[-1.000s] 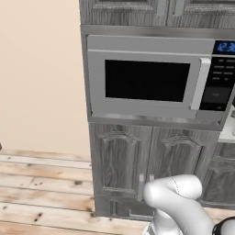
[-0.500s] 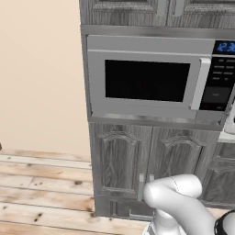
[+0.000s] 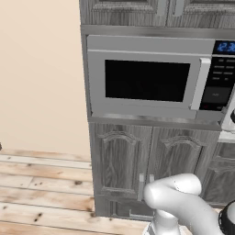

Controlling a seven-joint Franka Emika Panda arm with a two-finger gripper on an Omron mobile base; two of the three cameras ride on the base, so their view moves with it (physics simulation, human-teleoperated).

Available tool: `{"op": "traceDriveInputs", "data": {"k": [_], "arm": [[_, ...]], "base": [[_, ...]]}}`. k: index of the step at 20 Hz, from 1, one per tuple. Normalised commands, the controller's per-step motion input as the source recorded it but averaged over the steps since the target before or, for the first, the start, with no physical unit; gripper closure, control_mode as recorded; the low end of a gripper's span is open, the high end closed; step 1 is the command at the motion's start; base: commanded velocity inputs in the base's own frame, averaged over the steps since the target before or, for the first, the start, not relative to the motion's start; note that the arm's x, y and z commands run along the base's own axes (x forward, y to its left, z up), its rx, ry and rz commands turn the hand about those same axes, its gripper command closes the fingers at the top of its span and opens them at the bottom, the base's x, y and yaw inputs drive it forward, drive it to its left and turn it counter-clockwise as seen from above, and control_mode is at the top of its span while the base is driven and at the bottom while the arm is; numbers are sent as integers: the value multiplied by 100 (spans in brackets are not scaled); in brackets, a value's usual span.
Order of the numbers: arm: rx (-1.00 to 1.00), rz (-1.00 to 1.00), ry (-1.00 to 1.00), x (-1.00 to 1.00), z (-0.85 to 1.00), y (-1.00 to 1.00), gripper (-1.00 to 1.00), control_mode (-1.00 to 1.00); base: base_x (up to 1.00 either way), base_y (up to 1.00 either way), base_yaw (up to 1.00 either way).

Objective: Place the tupperware containing the shrimp and sweet potato meal in the microwave. Close the microwave door and press the start button to reheat the meal.

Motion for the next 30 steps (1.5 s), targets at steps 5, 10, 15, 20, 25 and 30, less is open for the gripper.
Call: {"op": "traceDriveInputs", "data": {"k": [5,10,15,20,25,30], "arm": [[0,0,0,1,-16,-17,100,-100],[0,0,0,17,-8,-1,100,-100],[0,0,0,24,-2,0,100,-100],[0,0,0,14,-4,-8,100,-100],[0,0,0,14,-13,-10,100,-100],[0,-1,0,22,-17,-8,100,-100]], "base": [[0,0,0],[0,0,0],[0,0,0],[0,0,0],[0,0,0],[0,0,0]]}}
